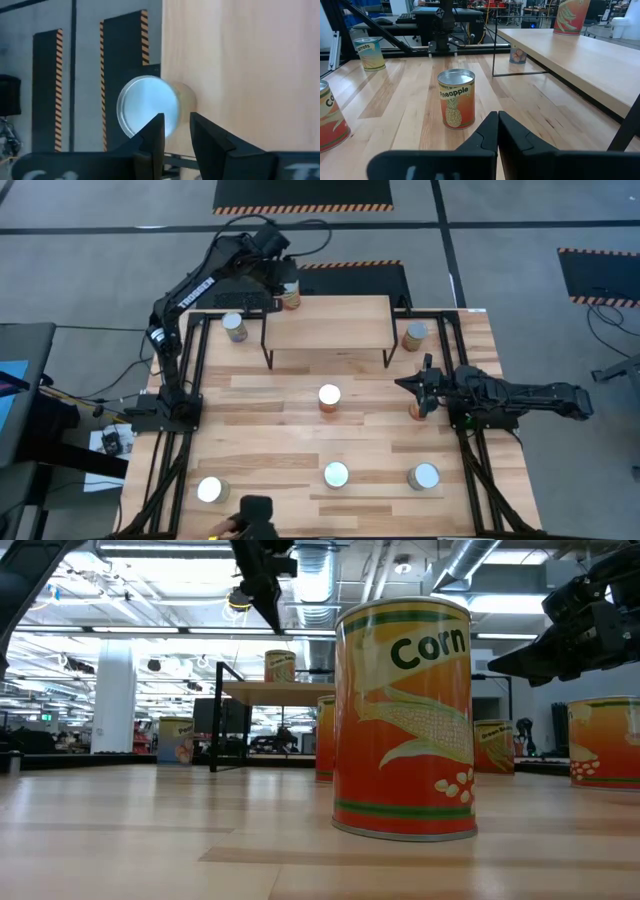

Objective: Pick and place cans onto a shelf
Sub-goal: Put the top canned corn on the shelf

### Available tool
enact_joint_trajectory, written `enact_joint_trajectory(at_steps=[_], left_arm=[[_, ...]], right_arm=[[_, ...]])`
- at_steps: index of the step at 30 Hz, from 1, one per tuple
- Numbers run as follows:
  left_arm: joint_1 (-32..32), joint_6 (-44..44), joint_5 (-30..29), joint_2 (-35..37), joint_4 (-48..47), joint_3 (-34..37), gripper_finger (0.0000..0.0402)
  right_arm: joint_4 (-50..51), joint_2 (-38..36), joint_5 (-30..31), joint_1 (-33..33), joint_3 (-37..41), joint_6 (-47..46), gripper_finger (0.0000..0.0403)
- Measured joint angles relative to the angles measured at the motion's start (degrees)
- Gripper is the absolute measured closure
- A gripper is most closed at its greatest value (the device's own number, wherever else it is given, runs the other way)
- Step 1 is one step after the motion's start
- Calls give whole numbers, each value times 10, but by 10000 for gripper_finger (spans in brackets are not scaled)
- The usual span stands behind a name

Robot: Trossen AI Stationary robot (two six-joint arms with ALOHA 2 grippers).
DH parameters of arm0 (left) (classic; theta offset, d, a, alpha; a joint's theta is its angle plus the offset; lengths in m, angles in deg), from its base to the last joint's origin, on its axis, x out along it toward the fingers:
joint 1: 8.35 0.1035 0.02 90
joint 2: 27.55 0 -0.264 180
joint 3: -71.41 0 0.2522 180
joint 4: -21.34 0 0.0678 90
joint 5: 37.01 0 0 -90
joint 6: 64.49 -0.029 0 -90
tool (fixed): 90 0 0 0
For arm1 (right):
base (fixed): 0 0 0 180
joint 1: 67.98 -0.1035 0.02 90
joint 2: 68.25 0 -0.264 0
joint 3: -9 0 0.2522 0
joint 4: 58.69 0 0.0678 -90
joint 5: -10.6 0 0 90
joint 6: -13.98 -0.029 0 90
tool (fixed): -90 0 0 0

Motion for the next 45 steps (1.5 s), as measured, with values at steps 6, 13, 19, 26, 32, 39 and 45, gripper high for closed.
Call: enact_joint_trajectory(at_steps=[6, 13, 19, 26, 32, 39, 45], left_arm=[[-23, 37, 100, 34, -17, 9, 355], [-64, 42, 134, 109, 73, 140, 397], [-111, 72, 144, 233, 257, 357, 401], [-189, 165, 144, 370, 561, 633, 401], [-241, 248, 143, 422, 854, 852, 401], [-266, 318, 148, 426, 1134, 1008, 401], [-267, 340, 205, 426, 1260, 1060, 401]], right_arm=[[0, 0, 0, 0, 0, 0, 376], [0, 0, 0, 0, 0, 0, 373], [0, 0, 0, 0, 0, 0, 375], [0, 0, 0, 0, 0, 0, 374], [0, 0, 0, 0, 0, 0, 376], [0, 0, 0, 0, 0, 0, 374], [0, 0, 0, 0, 0, 0, 375]])
